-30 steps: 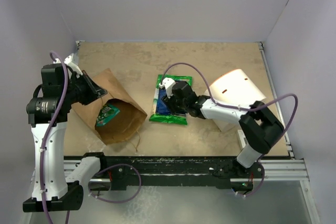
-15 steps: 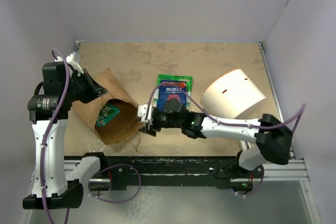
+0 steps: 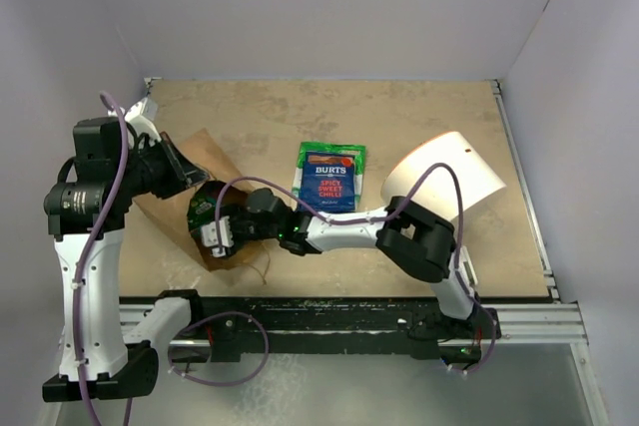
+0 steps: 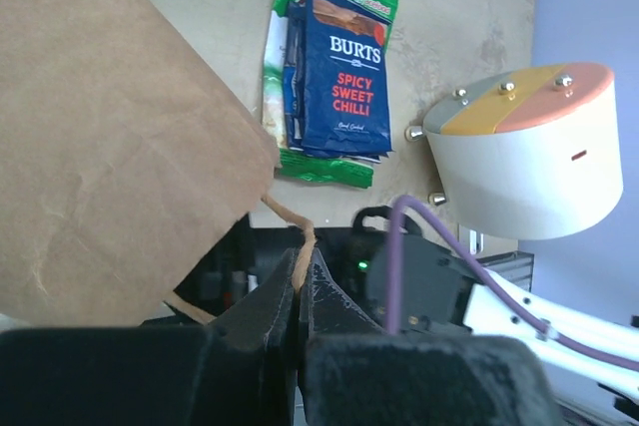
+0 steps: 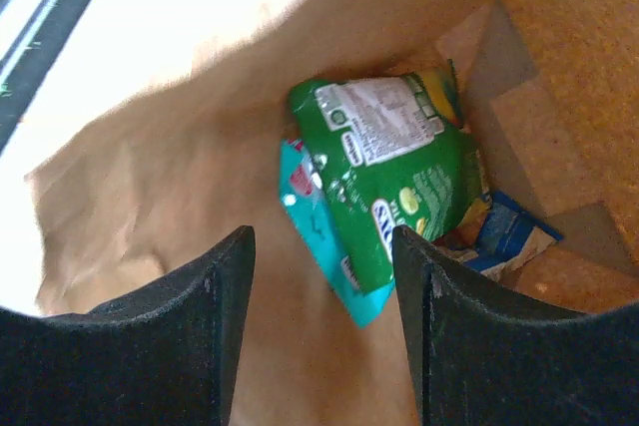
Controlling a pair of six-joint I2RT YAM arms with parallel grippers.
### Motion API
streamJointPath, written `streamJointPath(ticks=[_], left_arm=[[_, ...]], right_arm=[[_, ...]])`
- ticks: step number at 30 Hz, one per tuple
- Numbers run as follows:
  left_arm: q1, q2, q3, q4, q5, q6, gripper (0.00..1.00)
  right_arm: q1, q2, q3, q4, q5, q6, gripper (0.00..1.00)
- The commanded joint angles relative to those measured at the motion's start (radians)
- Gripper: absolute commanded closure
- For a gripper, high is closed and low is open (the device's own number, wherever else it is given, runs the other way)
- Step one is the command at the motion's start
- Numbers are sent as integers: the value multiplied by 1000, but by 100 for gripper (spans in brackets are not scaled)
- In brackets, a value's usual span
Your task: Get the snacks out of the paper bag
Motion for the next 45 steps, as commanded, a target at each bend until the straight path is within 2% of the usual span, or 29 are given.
streamJointPath(ticks=[1,9,15,24,30,33,39,42,45], left_arm=[[-1,16,93,-9,68,48,100],[-2,14,109,-92,58,103,100],[-1,-6,127,-148,44,133,100],[-1,-21,117,-172,66,168,100],[-2,-34,138,-217,48,189,100],[-2,-45,140,-219,61,185,100],[-2,-48,143,-227,80,191,100],[-1,-54,141,-231,78,188,100],[-2,-60,137,-233,73,182,100]], right_arm=[[6,66,109,62,20,-100,41],[14,180,174,75,132,-192,42],[14,237,200,67,126,-258,42],[14,296,275,117,181,-241,42],[12,343,334,78,184,-275,49],[12,374,365,63,189,-273,48],[12,442,432,58,215,-292,37],[12,476,488,41,240,-288,38],[11,493,527,32,211,-265,43]])
